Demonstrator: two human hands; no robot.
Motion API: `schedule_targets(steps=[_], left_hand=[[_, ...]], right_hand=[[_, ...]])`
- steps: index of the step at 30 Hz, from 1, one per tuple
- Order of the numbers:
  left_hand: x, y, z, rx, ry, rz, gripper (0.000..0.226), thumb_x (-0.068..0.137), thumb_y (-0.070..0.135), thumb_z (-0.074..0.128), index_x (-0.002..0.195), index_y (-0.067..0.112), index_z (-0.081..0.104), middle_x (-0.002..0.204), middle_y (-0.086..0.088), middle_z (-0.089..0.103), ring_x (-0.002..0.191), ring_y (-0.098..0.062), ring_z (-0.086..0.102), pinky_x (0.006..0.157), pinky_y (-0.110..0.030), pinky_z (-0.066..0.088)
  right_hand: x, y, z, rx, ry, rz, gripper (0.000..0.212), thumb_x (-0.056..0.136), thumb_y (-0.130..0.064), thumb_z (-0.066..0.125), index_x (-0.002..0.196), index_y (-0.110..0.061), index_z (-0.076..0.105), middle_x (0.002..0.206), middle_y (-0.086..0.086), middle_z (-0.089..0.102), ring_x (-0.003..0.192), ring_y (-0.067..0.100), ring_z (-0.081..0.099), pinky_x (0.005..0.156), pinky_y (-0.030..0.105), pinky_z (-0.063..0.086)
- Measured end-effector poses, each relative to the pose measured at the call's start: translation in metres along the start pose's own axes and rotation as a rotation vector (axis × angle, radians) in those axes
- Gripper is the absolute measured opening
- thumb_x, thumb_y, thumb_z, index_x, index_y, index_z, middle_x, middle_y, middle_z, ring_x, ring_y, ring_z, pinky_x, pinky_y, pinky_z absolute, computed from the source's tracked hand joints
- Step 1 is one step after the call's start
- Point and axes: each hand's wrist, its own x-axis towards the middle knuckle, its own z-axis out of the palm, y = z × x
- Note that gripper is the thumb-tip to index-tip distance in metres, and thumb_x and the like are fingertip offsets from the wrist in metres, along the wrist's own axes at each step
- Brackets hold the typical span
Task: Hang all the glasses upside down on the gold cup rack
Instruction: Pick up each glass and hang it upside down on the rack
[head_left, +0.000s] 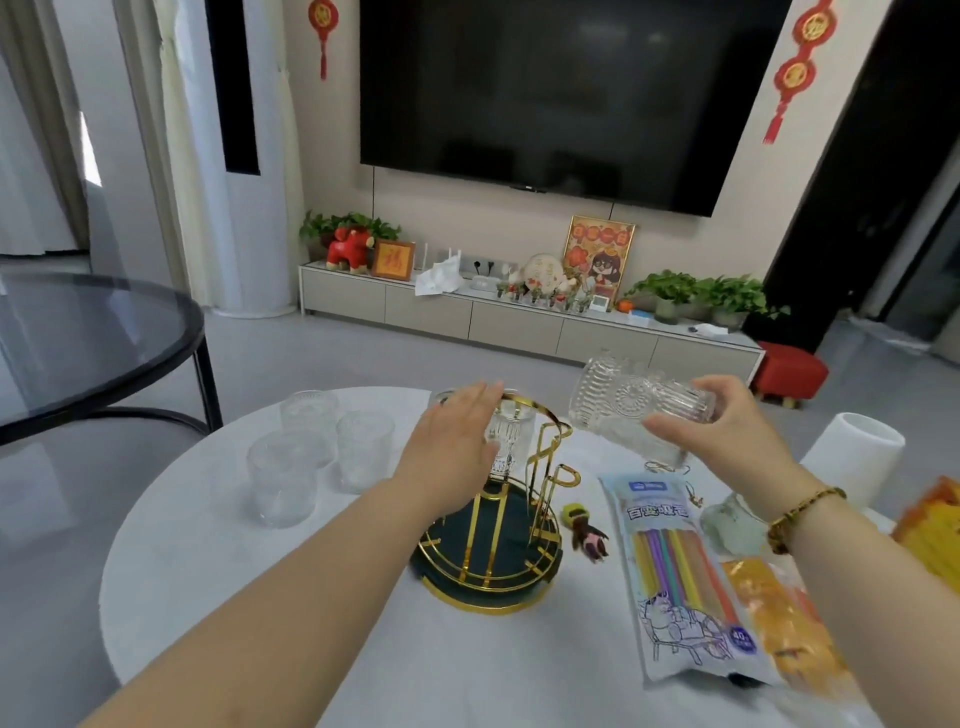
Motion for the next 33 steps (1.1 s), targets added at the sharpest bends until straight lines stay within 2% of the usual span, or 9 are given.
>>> schedule_targets(steps=[3, 8, 13, 17, 21, 25, 29, 33], left_hand=[[0.013, -0.001, 0.004, 0.003, -0.058, 0.014, 0.062, 0.092, 0.022, 0.045, 0.142, 0.022, 0.009, 0.155, -0.003, 0.016, 0.142, -0.021, 0.013, 0.116, -0.037, 0.013], [0.016, -0.004, 0.02, 0.008, -0.138, -0.004, 0.061, 0.092, 0.029, 0.045, 0.142, 0.023, 0.011, 0.155, -0.001, 0.012, 0.142, -0.021, 0.011, 0.116, -0.039, 0.013], [0.022, -0.005, 0.026, 0.016, -0.067, -0.018, 0.071, 0.088, 0.033, 0.051, 0.142, 0.026, 0.005, 0.153, -0.002, 0.021, 0.14, -0.023, 0.017, 0.116, -0.041, 0.011], [0.025, -0.006, 0.03, 0.114, -0.1, -0.001, 0.067, 0.089, 0.037, 0.048, 0.142, 0.028, 0.007, 0.154, -0.001, 0.016, 0.14, -0.024, 0.015, 0.116, -0.04, 0.016], [0.027, -0.005, 0.029, 0.097, -0.088, -0.011, 0.068, 0.088, 0.035, 0.051, 0.142, 0.027, 0.01, 0.153, -0.001, 0.02, 0.139, -0.024, 0.02, 0.113, -0.039, 0.024], [0.025, -0.006, 0.029, 0.082, -0.082, -0.012, 0.067, 0.088, 0.029, 0.052, 0.141, 0.028, 0.011, 0.152, 0.0, 0.021, 0.138, -0.023, 0.022, 0.113, -0.039, 0.025], [0.026, -0.008, 0.03, 0.083, -0.069, -0.009, 0.068, 0.088, 0.025, 0.052, 0.141, 0.029, 0.011, 0.152, 0.001, 0.021, 0.138, -0.022, 0.022, 0.113, -0.038, 0.026], [0.025, -0.012, 0.032, 0.085, -0.058, 0.004, 0.067, 0.088, 0.023, 0.051, 0.141, 0.03, 0.011, 0.153, 0.002, 0.019, 0.138, -0.022, 0.02, 0.113, -0.038, 0.025]], right_hand=[[0.019, 0.006, -0.001, -0.077, 0.007, 0.038, 0.074, 0.065, -0.034, 0.073, 0.124, -0.011, 0.034, 0.139, 0.014, 0.035, 0.116, 0.023, 0.039, 0.08, 0.028, 0.033], [0.043, 0.016, 0.009, -0.15, -0.051, 0.083, 0.077, 0.064, -0.036, 0.073, 0.123, -0.012, 0.031, 0.138, 0.014, 0.036, 0.094, 0.017, 0.041, 0.061, 0.025, 0.036], [0.061, 0.025, 0.027, -0.238, -0.119, 0.091, 0.081, 0.064, -0.032, 0.074, 0.125, -0.012, 0.025, 0.133, 0.013, 0.038, 0.095, 0.019, 0.041, 0.074, 0.033, 0.039], [0.07, 0.026, 0.038, -0.275, -0.175, 0.085, 0.076, 0.065, -0.03, 0.074, 0.121, -0.012, 0.026, 0.122, 0.013, 0.043, 0.093, 0.021, 0.044, 0.073, 0.032, 0.039], [0.077, 0.024, 0.052, -0.271, -0.192, 0.048, 0.078, 0.065, -0.029, 0.074, 0.124, -0.013, 0.025, 0.134, 0.015, 0.037, 0.102, 0.021, 0.042, 0.077, 0.03, 0.037], [0.083, 0.019, 0.066, -0.326, -0.231, -0.01, 0.079, 0.063, -0.029, 0.076, 0.124, -0.013, 0.027, 0.131, 0.015, 0.042, 0.103, 0.022, 0.043, 0.079, 0.03, 0.039], [0.083, 0.021, 0.08, -0.395, -0.303, -0.069, 0.08, 0.063, -0.028, 0.075, 0.127, -0.012, 0.03, 0.133, 0.015, 0.042, 0.119, 0.028, 0.04, 0.093, 0.036, 0.039], [0.081, 0.025, 0.09, -0.439, -0.355, -0.128, 0.077, 0.066, -0.028, 0.073, 0.13, -0.012, 0.032, 0.137, 0.012, 0.039, 0.125, 0.028, 0.034, 0.104, 0.04, 0.032]])
